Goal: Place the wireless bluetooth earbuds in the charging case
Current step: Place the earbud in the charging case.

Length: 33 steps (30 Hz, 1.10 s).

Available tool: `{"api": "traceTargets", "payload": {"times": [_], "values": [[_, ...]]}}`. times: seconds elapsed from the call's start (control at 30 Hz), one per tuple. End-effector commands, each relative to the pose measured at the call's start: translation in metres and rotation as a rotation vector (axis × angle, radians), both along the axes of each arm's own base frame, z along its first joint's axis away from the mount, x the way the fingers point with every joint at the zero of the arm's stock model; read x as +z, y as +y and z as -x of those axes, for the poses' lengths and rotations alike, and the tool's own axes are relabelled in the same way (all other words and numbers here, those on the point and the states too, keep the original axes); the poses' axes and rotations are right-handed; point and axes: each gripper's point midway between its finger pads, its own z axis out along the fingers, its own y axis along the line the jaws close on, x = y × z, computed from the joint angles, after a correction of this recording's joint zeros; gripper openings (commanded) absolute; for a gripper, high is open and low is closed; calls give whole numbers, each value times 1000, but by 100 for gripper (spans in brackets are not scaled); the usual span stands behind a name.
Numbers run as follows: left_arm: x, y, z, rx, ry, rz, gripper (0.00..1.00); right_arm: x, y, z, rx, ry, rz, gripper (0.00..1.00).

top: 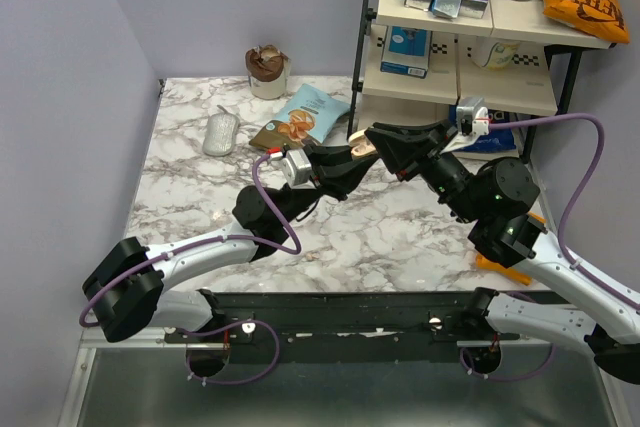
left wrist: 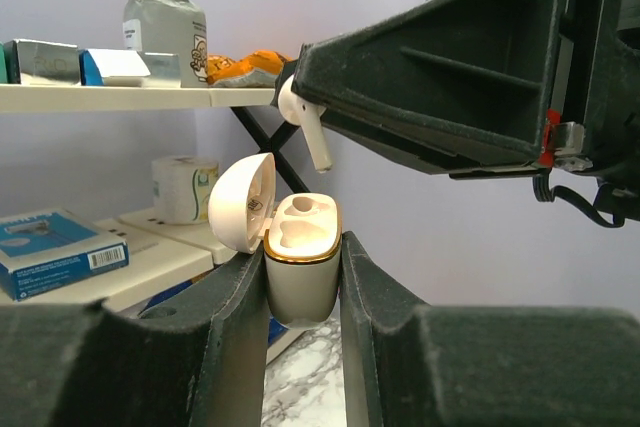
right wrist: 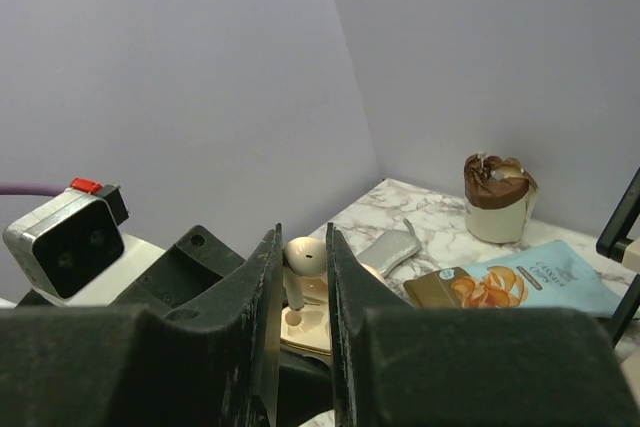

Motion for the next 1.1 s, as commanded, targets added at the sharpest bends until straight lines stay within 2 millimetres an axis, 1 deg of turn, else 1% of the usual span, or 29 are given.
{"api": "traceTargets", "payload": {"times": [0.0,0.27,0.4,0.5,0.77,0.97,1.07], "values": [[14,1,5,-28,-25,21,0,3,6,6,36,-19,-18,1],[18,-3,5,-43,-17,25,0,-13,13,5,57,5,1,1],[20,-3,5,-44,-18,28,0,-18,12,4,49,12,1,1],[17,-4,5,-41,-18,19,0,-20,11,3,46,14,7,1],[16,-2,6,-42,-19,16,0,-22,14,4,57,15,16,1],[13,-5,8,-57,-22,-5,0,-14,17,7,80,4,11,1],[12,-6,9,-61,-22,-7,0,-15,18,6,79,5,19,1]]}}
